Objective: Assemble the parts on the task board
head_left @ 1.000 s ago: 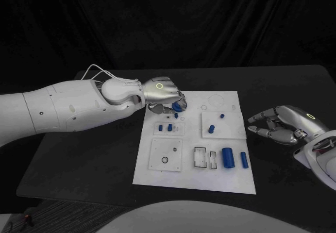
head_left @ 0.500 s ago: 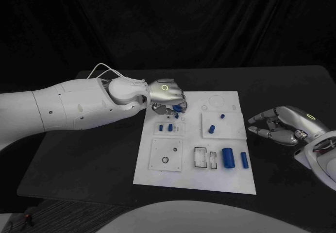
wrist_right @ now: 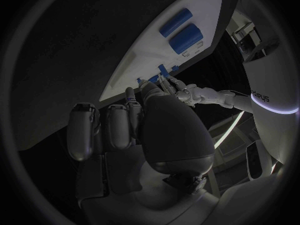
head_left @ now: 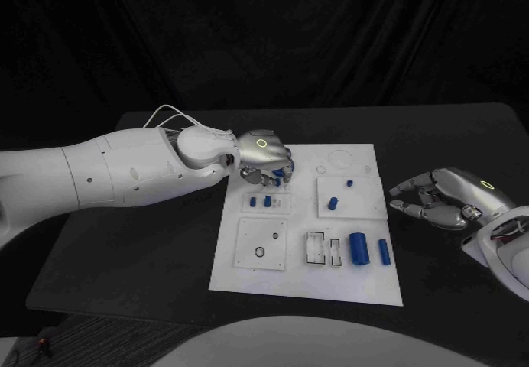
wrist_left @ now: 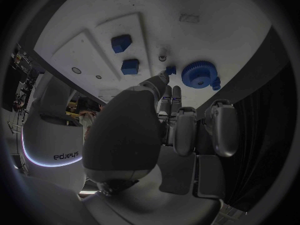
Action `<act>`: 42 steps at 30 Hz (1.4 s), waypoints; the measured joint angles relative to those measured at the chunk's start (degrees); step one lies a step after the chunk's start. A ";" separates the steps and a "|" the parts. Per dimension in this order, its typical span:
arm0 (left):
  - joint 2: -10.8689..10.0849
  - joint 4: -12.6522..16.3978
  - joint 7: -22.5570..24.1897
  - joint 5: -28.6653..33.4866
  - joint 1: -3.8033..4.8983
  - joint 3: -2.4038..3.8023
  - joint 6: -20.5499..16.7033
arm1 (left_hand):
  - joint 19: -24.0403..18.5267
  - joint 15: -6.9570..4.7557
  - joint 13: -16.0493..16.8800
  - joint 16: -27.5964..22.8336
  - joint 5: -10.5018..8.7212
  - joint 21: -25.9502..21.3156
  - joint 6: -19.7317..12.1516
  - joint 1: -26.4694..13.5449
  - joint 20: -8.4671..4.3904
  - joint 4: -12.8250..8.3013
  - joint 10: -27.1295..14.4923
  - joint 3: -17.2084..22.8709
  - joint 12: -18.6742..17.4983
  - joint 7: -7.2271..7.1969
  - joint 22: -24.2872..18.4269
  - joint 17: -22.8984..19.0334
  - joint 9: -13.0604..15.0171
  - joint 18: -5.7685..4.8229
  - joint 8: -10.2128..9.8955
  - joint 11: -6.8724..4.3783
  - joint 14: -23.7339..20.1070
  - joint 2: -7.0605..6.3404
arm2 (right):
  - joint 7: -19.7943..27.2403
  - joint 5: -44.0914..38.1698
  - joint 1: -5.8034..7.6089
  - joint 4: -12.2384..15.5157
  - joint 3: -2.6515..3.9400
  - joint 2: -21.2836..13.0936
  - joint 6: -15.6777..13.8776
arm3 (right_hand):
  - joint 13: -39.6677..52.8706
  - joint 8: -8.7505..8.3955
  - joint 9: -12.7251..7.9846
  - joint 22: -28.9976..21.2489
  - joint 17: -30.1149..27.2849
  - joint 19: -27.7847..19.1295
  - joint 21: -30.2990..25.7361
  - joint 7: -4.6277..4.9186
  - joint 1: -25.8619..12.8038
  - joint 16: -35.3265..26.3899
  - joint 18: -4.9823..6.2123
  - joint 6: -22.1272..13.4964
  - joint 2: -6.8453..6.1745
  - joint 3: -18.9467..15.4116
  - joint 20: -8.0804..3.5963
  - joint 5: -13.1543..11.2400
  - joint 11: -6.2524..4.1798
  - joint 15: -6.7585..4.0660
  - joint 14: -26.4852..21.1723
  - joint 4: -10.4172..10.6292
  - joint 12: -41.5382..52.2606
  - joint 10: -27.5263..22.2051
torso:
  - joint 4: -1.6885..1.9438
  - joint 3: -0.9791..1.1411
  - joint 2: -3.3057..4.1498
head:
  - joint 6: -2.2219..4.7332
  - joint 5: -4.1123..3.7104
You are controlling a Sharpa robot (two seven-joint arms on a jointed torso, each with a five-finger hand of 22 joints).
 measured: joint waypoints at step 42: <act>2.20 -1.94 -2.10 -1.71 -1.04 0.37 3.70 | -0.95 -0.10 -1.52 -1.11 0.14 -1.87 -1.02 1.81 -0.11 -2.85 2.54 2.38 -1.33 -1.44 -0.01 -0.01 0.30 -0.02 -0.65 -0.94 -1.36 -0.05 | 0.53 0.19 -0.50 -0.44 0.00 0.51 0.63 | 0.49 0.00 0.03 0.02 -0.25 0.00 0.00 0.00 -0.01 0.00 0.00 0.00 -0.02 0.00 0.00 -0.51 -0.12 0.00 0.00 0.00 -0.43 0.12 | 0.03 0.02 0.02 | 0.00 -0.15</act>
